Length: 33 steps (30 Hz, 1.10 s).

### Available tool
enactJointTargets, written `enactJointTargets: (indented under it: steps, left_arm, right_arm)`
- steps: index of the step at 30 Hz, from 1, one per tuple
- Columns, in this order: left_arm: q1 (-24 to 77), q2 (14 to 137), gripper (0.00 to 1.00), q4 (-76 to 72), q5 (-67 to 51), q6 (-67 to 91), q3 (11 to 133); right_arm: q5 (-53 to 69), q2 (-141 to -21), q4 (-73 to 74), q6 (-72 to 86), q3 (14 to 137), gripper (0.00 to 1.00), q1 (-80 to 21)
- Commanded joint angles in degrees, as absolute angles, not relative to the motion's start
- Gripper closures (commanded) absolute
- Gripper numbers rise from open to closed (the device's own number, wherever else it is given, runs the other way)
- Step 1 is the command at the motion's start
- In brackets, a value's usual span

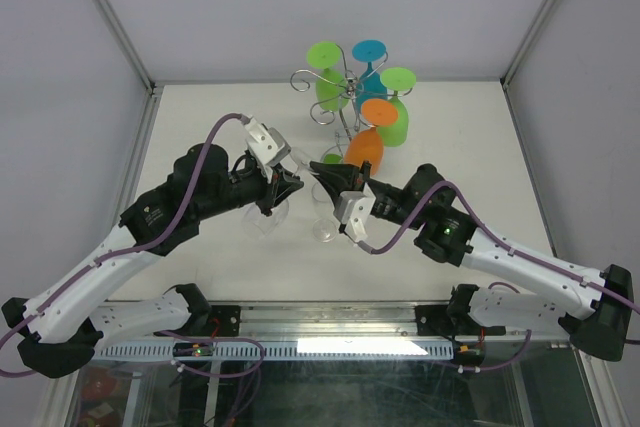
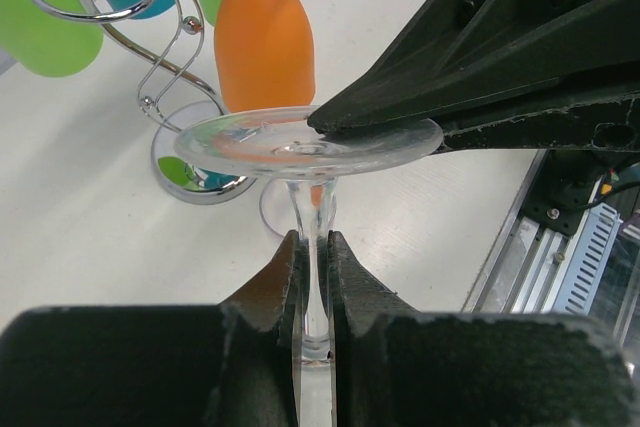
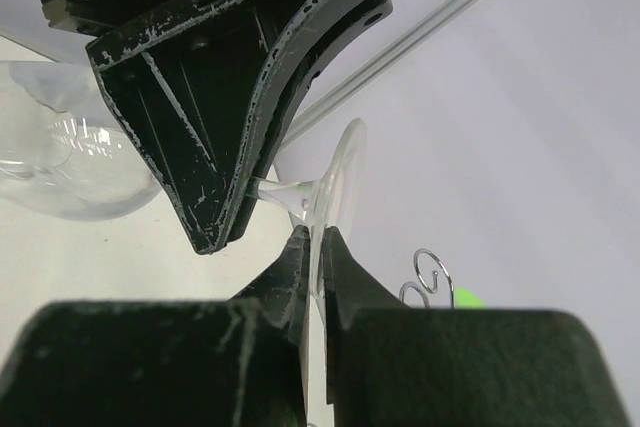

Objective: Place the wine glass upside down on the wine glass rack
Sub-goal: Turn the wine glass upside down at the wine rack.

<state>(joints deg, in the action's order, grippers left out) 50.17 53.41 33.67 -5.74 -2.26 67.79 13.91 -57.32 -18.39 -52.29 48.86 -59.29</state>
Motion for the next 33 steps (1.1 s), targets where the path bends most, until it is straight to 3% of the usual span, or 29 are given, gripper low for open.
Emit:
enactJointTargets:
  steps: [1, 33]
  left_arm:
    - [50.8, 52.3, 1.0, 32.6, -6.6, -4.7, 70.2]
    - [50.7, 51.2, 1.0, 33.4, -4.4, -4.9, 75.5]
  right_arm:
    - [13.7, -55.8, -19.4, -50.7, 51.0, 1.0, -59.5]
    - [13.7, -62.3, -27.4, -50.7, 60.1, 1.0, -59.4]
